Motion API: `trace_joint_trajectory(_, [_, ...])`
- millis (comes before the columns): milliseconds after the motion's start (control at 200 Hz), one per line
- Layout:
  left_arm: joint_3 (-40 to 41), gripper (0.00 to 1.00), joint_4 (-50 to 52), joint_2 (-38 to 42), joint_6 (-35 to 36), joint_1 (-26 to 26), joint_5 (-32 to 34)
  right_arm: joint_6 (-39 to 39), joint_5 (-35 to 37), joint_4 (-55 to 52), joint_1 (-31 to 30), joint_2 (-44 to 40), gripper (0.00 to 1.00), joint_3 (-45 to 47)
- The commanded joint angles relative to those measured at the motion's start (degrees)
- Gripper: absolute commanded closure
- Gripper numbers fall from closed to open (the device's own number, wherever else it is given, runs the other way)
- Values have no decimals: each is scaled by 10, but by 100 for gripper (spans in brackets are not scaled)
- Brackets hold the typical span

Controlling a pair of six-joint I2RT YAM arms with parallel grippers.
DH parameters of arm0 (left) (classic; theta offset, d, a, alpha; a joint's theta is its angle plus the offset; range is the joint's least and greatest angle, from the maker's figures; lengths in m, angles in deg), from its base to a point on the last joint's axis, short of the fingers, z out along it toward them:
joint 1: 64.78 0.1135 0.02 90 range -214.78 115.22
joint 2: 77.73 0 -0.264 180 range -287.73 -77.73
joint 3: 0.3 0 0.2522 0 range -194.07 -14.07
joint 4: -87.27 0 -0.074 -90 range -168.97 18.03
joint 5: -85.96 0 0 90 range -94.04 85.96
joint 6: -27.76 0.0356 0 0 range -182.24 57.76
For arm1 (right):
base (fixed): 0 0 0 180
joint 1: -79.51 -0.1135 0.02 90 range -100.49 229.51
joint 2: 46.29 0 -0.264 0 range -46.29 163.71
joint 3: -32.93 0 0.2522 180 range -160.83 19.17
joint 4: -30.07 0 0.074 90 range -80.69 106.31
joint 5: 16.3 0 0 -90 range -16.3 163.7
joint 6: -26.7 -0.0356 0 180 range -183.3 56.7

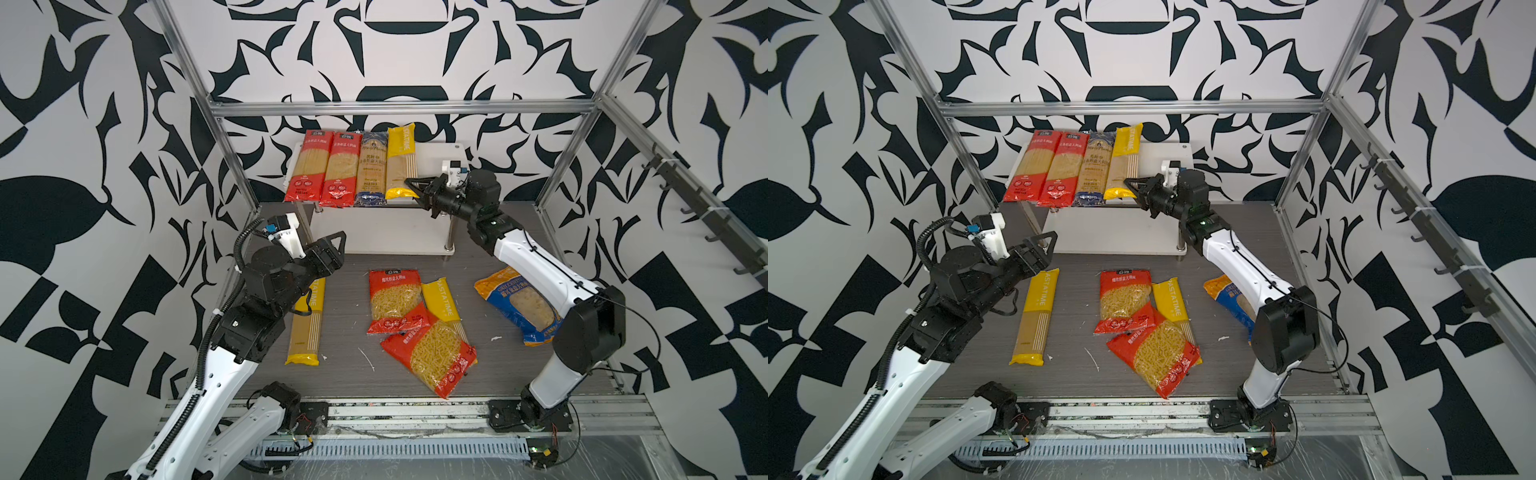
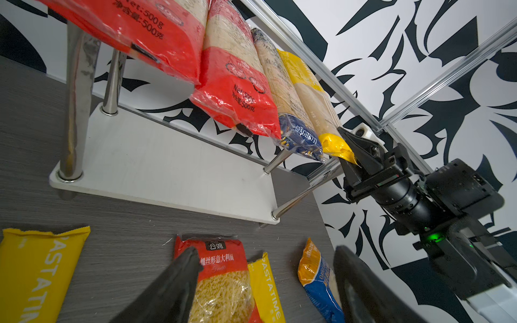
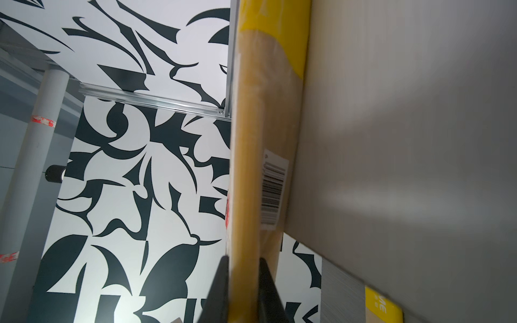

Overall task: Arrange pasta packages on shelves
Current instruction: Place the pasta bag on the shelf.

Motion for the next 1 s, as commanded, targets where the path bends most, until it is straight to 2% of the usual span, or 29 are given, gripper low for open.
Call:
trace_joint_trajectory(0, [7,20,-1,9,0,2,9,-25,-37,117,-7,-13,100,-30])
trace_joint_trajectory(485, [2,20,15,20,17,2,32,-12,-52,92,-34,20,100,-64])
trace_joint_trajectory(635, [0,20,23,25,22,2,36,-12,-51,89,-32,13,100,-49])
trace_joint_trajectory(715, [-1,20,29,29,27,2,43,-6,-52,76,-26,4,89,-43])
trace_joint_trajectory(835, [-7,20,46,37,43,2,58,6,-59,59,-17,-17,64,-28])
trace_joint_trajectory(995, [-32,19,97,43,79,6,96,31,-65,22,-6,-46,52,-7])
